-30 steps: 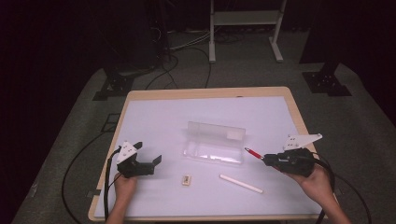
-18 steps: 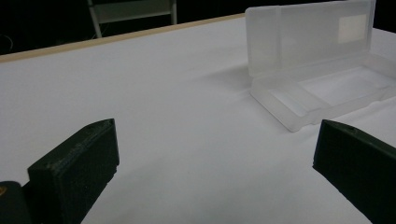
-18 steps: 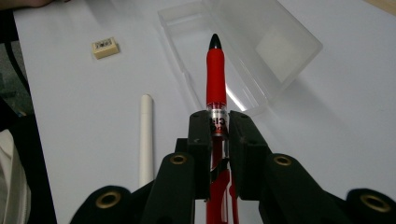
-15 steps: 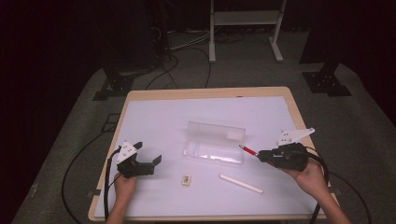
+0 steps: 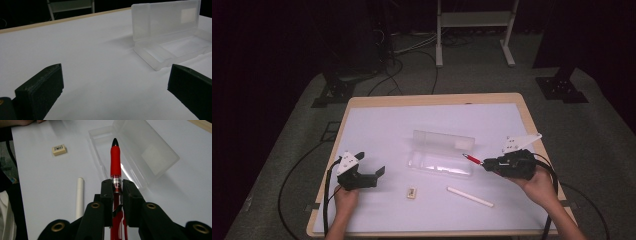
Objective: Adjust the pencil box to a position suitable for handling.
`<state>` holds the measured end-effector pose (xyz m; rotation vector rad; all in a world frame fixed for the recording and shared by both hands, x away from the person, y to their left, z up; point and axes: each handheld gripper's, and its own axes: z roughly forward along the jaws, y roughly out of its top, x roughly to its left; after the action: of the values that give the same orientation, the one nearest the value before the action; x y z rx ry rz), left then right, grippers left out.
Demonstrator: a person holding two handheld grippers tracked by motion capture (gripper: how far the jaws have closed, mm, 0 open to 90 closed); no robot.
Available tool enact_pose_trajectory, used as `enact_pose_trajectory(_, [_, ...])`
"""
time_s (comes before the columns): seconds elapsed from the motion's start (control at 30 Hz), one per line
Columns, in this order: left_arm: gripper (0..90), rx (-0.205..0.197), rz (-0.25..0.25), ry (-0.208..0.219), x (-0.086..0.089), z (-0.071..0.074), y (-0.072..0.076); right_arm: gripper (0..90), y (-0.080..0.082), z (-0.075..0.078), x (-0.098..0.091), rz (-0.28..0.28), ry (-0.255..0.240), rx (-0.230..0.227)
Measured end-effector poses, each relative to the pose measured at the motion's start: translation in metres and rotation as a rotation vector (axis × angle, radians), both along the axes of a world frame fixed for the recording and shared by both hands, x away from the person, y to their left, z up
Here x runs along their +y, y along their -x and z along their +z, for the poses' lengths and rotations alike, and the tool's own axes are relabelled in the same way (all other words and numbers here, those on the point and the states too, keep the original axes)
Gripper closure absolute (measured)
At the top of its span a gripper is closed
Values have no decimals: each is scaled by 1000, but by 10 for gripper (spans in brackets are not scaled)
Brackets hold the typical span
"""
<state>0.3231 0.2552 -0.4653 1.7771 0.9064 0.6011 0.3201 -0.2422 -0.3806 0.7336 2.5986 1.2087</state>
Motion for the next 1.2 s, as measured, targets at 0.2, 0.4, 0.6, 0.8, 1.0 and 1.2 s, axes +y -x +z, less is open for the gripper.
enact_pose_trajectory(0.2, [0,0,-1,1,0,0,0,786,-4,2,7,17,0,-6])
enact_pose_trajectory(0.4, [0,-2,-3,-1,0,0,0,787,-8,4,15,32,4,-8])
enact_pose_trajectory(0.6, [0,-3,-3,-1,0,0,0,787,-11,6,22,48,7,-11])
enact_pose_trajectory(0.8, [0,-2,-3,-1,0,0,0,786,-15,8,28,61,10,-12])
enact_pose_trajectory(1.0, [0,-3,-4,-2,0,0,0,787,-19,9,32,71,13,-10])
enact_pose_trajectory(1.2, [0,-3,-4,-1,0,0,0,786,-21,11,36,77,17,-10])
